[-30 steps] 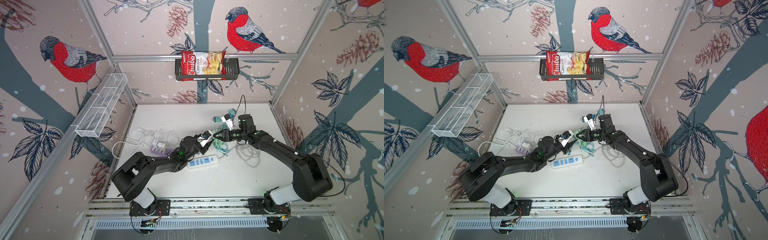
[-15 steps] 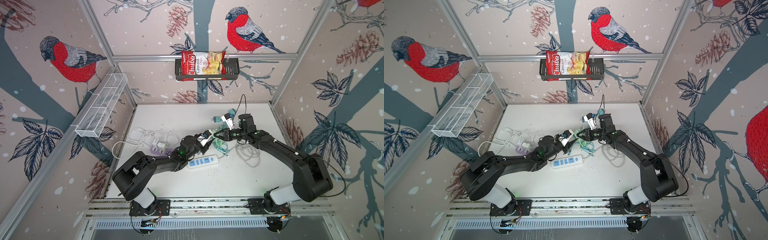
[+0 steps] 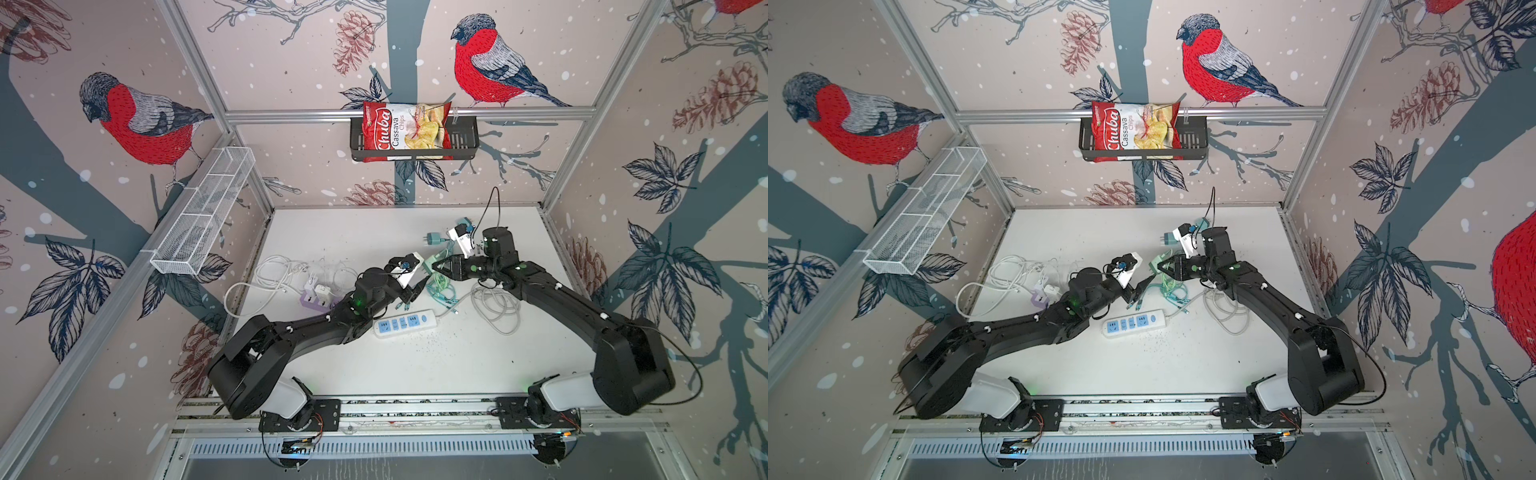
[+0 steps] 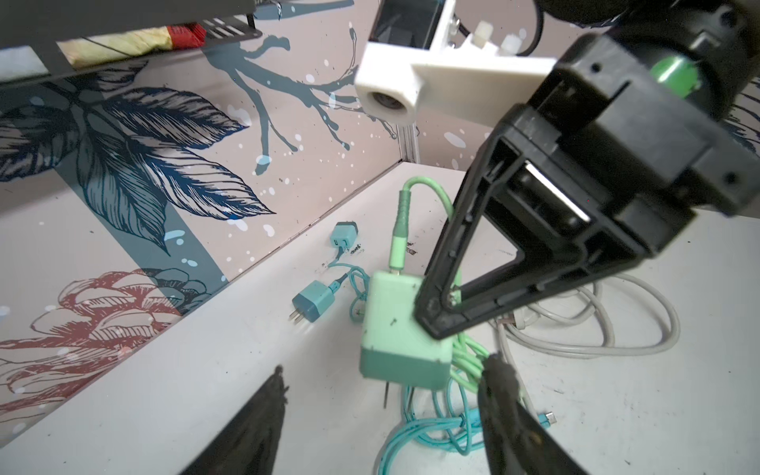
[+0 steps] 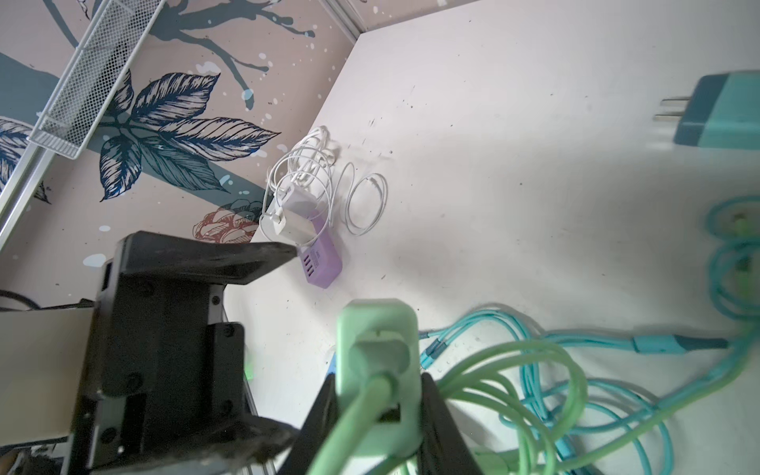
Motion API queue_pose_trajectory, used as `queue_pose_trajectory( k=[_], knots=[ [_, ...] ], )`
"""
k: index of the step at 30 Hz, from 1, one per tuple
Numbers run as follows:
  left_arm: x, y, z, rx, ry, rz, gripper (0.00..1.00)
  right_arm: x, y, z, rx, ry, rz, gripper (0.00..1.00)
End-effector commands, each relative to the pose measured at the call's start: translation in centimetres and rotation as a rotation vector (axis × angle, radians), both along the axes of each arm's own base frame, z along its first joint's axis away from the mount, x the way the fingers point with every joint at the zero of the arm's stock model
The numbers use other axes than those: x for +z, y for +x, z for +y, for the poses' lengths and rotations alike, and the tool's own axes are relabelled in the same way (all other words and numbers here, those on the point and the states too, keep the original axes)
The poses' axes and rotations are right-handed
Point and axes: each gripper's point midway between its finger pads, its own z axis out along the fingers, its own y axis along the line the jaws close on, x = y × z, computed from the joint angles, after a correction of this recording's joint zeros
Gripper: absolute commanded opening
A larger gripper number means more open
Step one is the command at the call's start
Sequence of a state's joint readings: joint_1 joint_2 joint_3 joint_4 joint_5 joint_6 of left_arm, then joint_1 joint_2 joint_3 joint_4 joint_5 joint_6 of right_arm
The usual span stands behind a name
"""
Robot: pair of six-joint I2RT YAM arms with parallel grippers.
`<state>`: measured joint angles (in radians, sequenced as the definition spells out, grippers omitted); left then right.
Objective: Insert the plug
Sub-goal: 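Carry the charger toward the power strip with the right gripper while the left withdraws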
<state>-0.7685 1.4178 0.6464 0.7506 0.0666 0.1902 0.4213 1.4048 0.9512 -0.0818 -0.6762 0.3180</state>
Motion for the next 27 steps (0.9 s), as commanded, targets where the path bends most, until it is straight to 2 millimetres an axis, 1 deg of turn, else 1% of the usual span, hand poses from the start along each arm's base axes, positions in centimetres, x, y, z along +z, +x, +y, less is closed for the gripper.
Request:
queue_pose_trajectory(
  k=[1, 4, 7, 9, 10, 11, 15, 18, 19, 22, 24, 27],
  knots=[
    [1.7, -0.2, 1.9, 0.067, -0.044, -0.034, 0.74, 0.7, 0.2, -1.1, -0.031, 0.009, -0.024, 0.13],
    [3.1, -0.7, 4.1, 0.142, -0.082, -0.060, 0.77, 0.9, -0.4, -2.1, -0.048, 0.017, -0.033, 0.13],
    [3.7, -1.2, 5.3, 0.174, -0.084, -0.053, 0.78, 0.9, -1.0, -2.6, -0.064, 0.014, -0.038, 0.13],
    [3.6, -1.2, 6.1, 0.207, -0.090, -0.030, 0.78, 0.4, -1.1, -3.1, -0.093, -0.005, -0.032, 0.13],
    [3.6, -1.3, 6.3, 0.215, -0.094, -0.021, 0.78, -0.2, -1.0, -3.5, -0.115, -0.020, -0.020, 0.13],
    [3.5, -1.4, 6.6, 0.226, -0.099, -0.012, 0.78, 0.2, -1.2, -3.9, -0.137, -0.023, -0.036, 0.13],
    [3.2, -2.1, 7.6, 0.240, -0.139, 0.029, 0.78, -0.5, -1.7, -5.1, -0.193, -0.048, -0.026, 0.13],
    [2.1, -2.3, 8.2, 0.262, -0.138, 0.069, 0.78, -0.8, -2.3, -5.6, -0.212, -0.065, -0.022, 0.13],
    [1.6, -2.3, 8.3, 0.269, -0.126, 0.081, 0.77, -0.9, -2.4, -5.8, -0.219, -0.072, -0.021, 0.13],
    [-0.4, -1.8, 9.7, 0.358, -0.102, 0.136, 0.75, -1.6, -2.8, -6.2, -0.229, -0.091, -0.012, 0.13],
    [-1.5, -1.9, 10.3, 0.386, -0.091, 0.162, 0.75, -2.1, -3.0, -6.4, -0.233, -0.102, -0.003, 0.13],
    [-2.9, -2.4, 10.8, 0.393, -0.079, 0.197, 0.74, -2.7, -3.0, -6.6, -0.246, -0.126, 0.006, 0.13]
  ],
)
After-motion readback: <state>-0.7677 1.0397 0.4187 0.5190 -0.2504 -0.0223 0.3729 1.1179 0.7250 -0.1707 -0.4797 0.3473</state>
